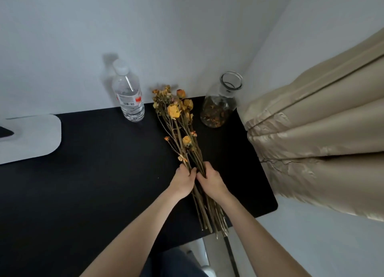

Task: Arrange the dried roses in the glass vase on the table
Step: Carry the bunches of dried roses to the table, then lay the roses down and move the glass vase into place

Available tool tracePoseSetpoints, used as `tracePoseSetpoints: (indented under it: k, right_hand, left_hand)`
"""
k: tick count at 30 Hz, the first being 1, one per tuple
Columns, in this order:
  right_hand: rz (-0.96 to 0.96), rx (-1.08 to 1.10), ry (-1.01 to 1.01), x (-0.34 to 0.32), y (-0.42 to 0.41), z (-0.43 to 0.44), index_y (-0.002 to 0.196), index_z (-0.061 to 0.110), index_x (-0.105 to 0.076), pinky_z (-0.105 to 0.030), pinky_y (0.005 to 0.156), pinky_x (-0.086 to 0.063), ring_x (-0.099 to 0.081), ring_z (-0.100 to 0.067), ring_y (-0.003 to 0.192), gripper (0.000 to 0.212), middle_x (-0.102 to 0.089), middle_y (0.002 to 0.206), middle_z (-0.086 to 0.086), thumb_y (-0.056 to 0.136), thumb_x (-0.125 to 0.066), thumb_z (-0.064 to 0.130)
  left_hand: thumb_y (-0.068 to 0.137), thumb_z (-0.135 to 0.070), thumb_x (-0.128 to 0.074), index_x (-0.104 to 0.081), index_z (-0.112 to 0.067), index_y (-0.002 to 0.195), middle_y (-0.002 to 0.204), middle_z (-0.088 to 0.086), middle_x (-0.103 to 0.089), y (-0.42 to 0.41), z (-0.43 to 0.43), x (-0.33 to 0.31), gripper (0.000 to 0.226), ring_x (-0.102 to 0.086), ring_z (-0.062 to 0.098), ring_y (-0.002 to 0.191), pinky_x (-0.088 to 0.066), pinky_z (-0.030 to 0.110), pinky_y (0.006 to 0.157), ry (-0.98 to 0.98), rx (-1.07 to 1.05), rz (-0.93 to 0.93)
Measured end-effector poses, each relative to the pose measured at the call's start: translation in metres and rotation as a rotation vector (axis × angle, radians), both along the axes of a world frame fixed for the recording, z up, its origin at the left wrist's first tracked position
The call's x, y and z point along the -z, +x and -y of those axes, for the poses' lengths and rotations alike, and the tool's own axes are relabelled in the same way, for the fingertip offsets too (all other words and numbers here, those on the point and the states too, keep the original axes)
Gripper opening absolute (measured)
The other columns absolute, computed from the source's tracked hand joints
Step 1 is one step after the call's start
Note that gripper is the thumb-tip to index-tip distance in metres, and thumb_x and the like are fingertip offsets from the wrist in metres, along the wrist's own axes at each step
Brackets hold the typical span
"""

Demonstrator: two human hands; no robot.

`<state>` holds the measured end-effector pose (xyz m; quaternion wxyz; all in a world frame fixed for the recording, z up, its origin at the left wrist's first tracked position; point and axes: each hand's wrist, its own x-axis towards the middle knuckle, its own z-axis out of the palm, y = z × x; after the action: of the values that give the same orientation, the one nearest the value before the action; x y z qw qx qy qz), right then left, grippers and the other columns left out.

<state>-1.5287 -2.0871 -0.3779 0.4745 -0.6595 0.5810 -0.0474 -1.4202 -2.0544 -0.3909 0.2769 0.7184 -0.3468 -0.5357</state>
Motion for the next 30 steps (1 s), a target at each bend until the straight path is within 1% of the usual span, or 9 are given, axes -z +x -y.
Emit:
tracePoseSetpoints:
  k: [4,6,10,16,19,21,24,27,30]
  right_hand:
    - [-0.066,-0.072,0.013,0.01,0.002,0.006,0.125,0.014,-0.045,-0.034,0.092,-0.051,-0.059,-0.018,0.109,0.03,-0.059,0.119,-0.005,0.096,-0.046,0.02]
    - [-0.098,-0.097,0.009,0.014,0.003,0.009,0.125,0.013,-0.045,-0.039,0.095,-0.05,-0.058,-0.019,0.111,0.031,-0.058,0.12,-0.006,0.096,-0.047,0.022]
    - [-0.091,-0.066,0.014,0.018,0.001,0.009,0.121,0.015,-0.047,-0.038,0.091,-0.052,-0.059,-0.018,0.105,0.031,-0.056,0.115,-0.004,0.094,-0.049,0.029]
    - [-0.057,-0.019,-0.052,0.016,-0.005,0.004,0.123,0.019,-0.048,-0.02,0.08,-0.047,-0.057,-0.008,0.102,0.038,-0.055,0.111,0.005,0.09,-0.054,0.038]
    - [-0.08,-0.026,-0.07,0.013,-0.009,0.001,0.133,0.018,-0.042,-0.028,0.095,-0.047,-0.053,-0.012,0.115,0.054,-0.053,0.125,0.002,0.089,-0.054,0.045]
    - [-0.117,-0.059,-0.076,0.011,-0.012,0.0,0.14,0.019,-0.035,-0.036,0.104,-0.043,-0.047,-0.014,0.125,0.064,-0.047,0.137,0.001,0.087,-0.051,0.053]
    - [-0.105,-0.063,-0.149,0.01,-0.013,0.0,0.141,0.018,-0.035,-0.038,0.105,-0.041,-0.047,-0.016,0.126,0.066,-0.048,0.138,-0.003,0.088,-0.047,0.056]
    - [-0.08,-0.036,-0.264,0.014,-0.013,-0.001,0.138,0.017,-0.038,-0.036,0.101,-0.044,-0.052,-0.017,0.117,0.061,-0.053,0.129,-0.003,0.09,-0.044,0.053]
    - [-0.064,-0.044,-0.383,0.022,-0.013,0.003,0.136,0.017,-0.041,-0.035,0.096,-0.047,-0.055,-0.015,0.109,0.06,-0.057,0.119,0.0,0.089,-0.038,0.055]
  left_hand:
    - [0.099,-0.038,-0.03,-0.036,-0.005,0.129,0.128,0.013,-0.054,0.005,0.002,0.007,0.046,-0.055,0.026,0.112,-0.044,0.031,0.091,0.144,0.155,0.112]
    - [0.098,-0.044,-0.025,-0.039,-0.007,0.126,0.123,0.013,-0.057,0.008,0.002,0.007,0.049,-0.058,0.027,0.107,-0.046,0.039,0.092,0.179,0.251,0.227]
    - [0.095,-0.055,-0.017,-0.045,-0.009,0.116,0.109,0.012,-0.061,0.012,0.001,0.003,0.058,-0.062,0.03,0.095,-0.05,0.043,0.084,0.201,0.379,0.476]
    - [0.096,-0.052,-0.023,-0.046,-0.013,0.109,0.095,0.005,-0.063,0.023,-0.021,-0.001,0.047,-0.063,0.024,0.084,-0.051,0.038,0.074,0.11,0.314,0.35]
    - [0.097,-0.044,-0.03,-0.048,-0.015,0.1,0.076,0.0,-0.06,0.038,-0.039,-0.002,0.035,-0.062,0.02,0.069,-0.047,0.034,0.058,0.005,0.189,0.326]
    - [0.097,-0.04,-0.033,-0.051,-0.015,0.1,0.078,0.005,-0.062,0.05,-0.051,-0.002,0.031,-0.062,0.022,0.072,-0.051,0.041,0.065,-0.053,0.099,0.275]
    - [0.098,-0.031,-0.037,-0.054,-0.019,0.091,0.082,0.012,-0.062,0.066,-0.065,0.004,0.022,-0.061,0.028,0.077,-0.052,0.046,0.071,-0.155,0.014,0.218]
    - [0.097,-0.029,-0.038,-0.053,-0.025,0.082,0.075,-0.001,-0.057,0.075,-0.074,0.017,0.022,-0.055,0.01,0.066,-0.05,0.034,0.067,-0.242,0.006,0.217]
    - [0.096,-0.027,-0.038,-0.053,-0.03,0.079,0.073,-0.005,-0.058,0.078,-0.077,0.029,0.023,-0.055,0.0,0.067,-0.044,0.019,0.062,-0.343,0.048,0.218]
